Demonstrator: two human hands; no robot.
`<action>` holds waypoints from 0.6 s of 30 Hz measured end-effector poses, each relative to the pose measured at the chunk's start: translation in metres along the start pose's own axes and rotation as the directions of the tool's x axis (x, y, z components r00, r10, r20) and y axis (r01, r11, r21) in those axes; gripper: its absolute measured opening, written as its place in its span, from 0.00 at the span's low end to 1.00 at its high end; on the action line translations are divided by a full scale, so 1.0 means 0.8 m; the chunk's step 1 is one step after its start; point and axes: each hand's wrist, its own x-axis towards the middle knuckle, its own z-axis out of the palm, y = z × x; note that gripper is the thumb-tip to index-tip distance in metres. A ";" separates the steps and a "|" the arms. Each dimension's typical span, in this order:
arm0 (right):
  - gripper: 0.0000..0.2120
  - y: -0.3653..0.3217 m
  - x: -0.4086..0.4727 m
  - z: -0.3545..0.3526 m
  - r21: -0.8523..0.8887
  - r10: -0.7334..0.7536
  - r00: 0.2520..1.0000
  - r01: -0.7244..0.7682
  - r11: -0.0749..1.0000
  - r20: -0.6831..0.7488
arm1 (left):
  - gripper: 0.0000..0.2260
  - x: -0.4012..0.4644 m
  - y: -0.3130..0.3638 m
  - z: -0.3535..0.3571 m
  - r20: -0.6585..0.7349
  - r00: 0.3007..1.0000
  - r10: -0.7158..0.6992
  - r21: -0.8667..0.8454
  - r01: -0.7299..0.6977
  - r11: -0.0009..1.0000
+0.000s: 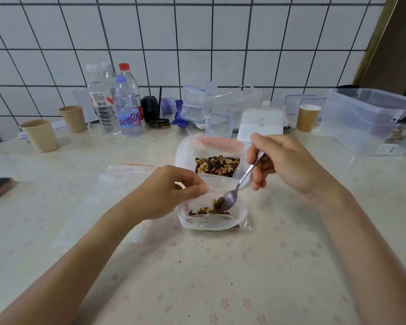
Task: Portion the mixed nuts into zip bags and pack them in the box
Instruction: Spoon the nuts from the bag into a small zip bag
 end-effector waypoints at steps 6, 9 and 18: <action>0.23 -0.004 -0.013 0.018 -0.258 -0.269 0.963 0.263 0.930 0.011 | 0.07 -0.005 0.005 -0.001 0.038 0.999 -0.007 -0.139 0.013 0.990; 0.23 -0.005 -0.014 0.020 -0.291 -0.344 0.938 0.321 0.901 -0.030 | 0.07 -0.004 0.004 -0.002 0.042 0.999 0.000 -0.156 0.007 0.988; 0.23 0.005 0.000 0.012 -0.046 -0.254 0.944 0.250 0.967 -0.209 | 0.14 0.001 -0.002 0.001 -0.019 1.000 0.024 0.073 -0.023 0.997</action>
